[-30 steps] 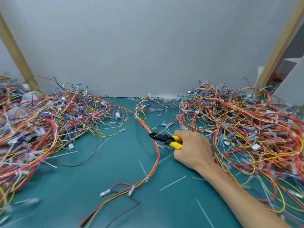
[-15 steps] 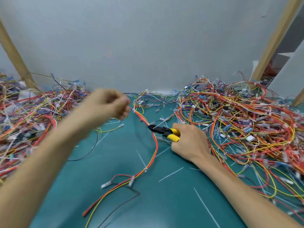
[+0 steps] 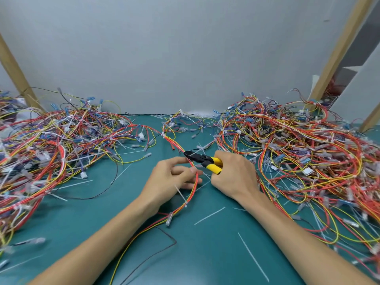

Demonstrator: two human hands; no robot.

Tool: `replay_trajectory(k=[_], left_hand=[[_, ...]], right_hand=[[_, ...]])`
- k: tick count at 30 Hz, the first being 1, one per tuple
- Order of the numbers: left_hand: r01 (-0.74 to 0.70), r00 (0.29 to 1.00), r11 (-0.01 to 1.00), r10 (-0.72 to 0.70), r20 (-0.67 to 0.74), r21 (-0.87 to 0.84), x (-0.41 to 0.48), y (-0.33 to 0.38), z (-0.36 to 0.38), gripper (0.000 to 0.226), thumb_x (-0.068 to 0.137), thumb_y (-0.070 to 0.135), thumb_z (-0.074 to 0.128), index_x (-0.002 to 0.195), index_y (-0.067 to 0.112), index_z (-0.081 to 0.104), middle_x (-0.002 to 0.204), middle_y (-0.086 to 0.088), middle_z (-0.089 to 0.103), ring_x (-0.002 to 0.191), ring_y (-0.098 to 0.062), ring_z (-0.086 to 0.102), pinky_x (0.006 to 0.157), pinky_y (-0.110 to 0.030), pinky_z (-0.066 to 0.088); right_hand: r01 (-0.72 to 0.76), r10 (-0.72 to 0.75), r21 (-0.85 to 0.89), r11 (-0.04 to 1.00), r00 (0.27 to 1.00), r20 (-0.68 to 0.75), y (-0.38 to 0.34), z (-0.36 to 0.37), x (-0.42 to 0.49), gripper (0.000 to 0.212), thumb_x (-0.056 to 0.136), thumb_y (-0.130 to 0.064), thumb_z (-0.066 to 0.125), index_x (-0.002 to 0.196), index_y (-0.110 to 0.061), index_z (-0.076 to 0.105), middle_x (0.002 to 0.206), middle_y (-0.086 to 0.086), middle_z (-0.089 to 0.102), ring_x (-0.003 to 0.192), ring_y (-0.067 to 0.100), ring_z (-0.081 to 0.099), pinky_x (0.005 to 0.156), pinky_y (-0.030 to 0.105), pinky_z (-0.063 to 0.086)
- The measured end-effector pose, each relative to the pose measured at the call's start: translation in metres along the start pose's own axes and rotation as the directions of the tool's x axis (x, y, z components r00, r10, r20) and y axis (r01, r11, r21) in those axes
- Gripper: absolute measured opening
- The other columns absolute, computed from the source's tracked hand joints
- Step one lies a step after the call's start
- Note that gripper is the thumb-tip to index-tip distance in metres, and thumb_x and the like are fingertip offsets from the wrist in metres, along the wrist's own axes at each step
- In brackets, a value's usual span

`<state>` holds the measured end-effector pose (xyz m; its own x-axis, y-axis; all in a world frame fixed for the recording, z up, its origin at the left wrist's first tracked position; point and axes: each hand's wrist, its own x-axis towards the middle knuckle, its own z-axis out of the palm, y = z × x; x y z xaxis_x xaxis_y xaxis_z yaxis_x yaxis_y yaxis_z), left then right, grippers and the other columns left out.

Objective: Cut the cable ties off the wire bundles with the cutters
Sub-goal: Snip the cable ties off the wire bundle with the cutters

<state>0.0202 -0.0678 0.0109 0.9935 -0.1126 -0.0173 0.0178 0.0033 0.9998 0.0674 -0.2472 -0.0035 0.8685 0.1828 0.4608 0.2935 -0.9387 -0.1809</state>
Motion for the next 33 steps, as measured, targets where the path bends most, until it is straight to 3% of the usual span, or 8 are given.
replay_trajectory(k=[4,8,14,18,23,27,33], left_hand=[[0.052,0.998,0.987,-0.056,-0.026,-0.151,0.000,-0.002,0.004,0.029,0.092,0.015,0.065,0.117,0.002,0.056,0.092,-0.013,0.076,0.083,-0.023,0.074,0.069,-0.025,0.059],[0.091,0.996,0.959,-0.085,0.034,-0.270,0.003,-0.003,0.005,0.020,0.091,0.014,0.066,0.101,-0.003,0.066,0.090,-0.016,0.075,0.075,-0.018,0.073,0.064,-0.019,0.055],[-0.100,0.993,0.994,0.097,-0.065,-0.050,0.002,-0.008,0.007,0.014,0.095,0.009,0.059,0.087,-0.002,0.059,0.064,-0.009,0.068,0.052,-0.019,0.066,0.047,-0.022,0.050],[-0.108,0.992,0.994,0.109,-0.065,0.023,0.003,-0.010,0.006,0.013,0.095,0.006,0.058,0.084,0.000,0.062,0.058,-0.006,0.066,0.050,-0.019,0.067,0.041,-0.019,0.043],[-0.167,0.986,0.964,0.164,0.033,0.209,0.004,-0.011,-0.006,0.012,0.095,0.007,0.058,0.087,0.002,0.066,0.063,-0.008,0.069,0.056,-0.026,0.070,0.044,-0.021,0.046],[-0.150,0.982,0.967,0.121,0.145,0.206,0.006,-0.008,-0.017,0.012,0.095,0.010,0.058,0.089,0.000,0.064,0.069,-0.012,0.071,0.061,-0.029,0.072,0.046,-0.021,0.048],[-0.147,0.976,0.975,0.114,0.187,0.169,0.006,-0.009,-0.021,0.015,0.096,0.010,0.057,0.099,-0.004,0.063,0.071,-0.010,0.072,0.061,-0.026,0.071,0.048,-0.021,0.048]], right_hand=[[0.010,-0.010,0.013,1.000,1.000,-0.010,0.000,0.000,0.000,0.017,0.059,-0.032,0.048,0.071,-0.019,0.045,0.058,-0.003,0.048,0.060,0.028,0.047,0.048,0.028,0.023],[0.030,-0.029,0.031,0.999,0.999,-0.022,-0.002,-0.001,-0.001,0.015,0.062,-0.033,0.048,0.071,-0.021,0.043,0.057,-0.005,0.041,0.061,0.027,0.043,0.048,0.029,0.021],[0.072,-0.073,0.140,0.988,0.997,0.000,-0.001,-0.002,0.000,0.018,0.071,-0.027,0.059,0.086,-0.027,0.049,0.079,-0.008,0.053,0.080,0.022,0.047,0.061,0.032,0.032],[0.081,-0.081,0.122,0.989,0.997,-0.009,-0.002,-0.001,-0.001,0.028,0.074,-0.024,0.065,0.101,-0.025,0.056,0.091,-0.007,0.060,0.091,0.021,0.049,0.068,0.030,0.034],[0.101,-0.098,0.115,0.988,0.995,-0.033,-0.003,-0.002,-0.002,0.031,0.071,-0.019,0.068,0.101,-0.021,0.060,0.090,-0.003,0.061,0.090,0.024,0.052,0.075,0.033,0.039],[0.122,-0.121,0.087,0.989,0.993,-0.015,-0.004,-0.002,-0.002,0.035,0.067,-0.018,0.067,0.100,-0.020,0.058,0.089,-0.002,0.060,0.089,0.025,0.051,0.075,0.035,0.040],[0.125,-0.124,0.079,0.989,0.992,-0.022,-0.003,-0.001,-0.001,0.037,0.064,-0.016,0.067,0.100,-0.020,0.057,0.088,-0.003,0.058,0.087,0.024,0.049,0.074,0.033,0.038]])
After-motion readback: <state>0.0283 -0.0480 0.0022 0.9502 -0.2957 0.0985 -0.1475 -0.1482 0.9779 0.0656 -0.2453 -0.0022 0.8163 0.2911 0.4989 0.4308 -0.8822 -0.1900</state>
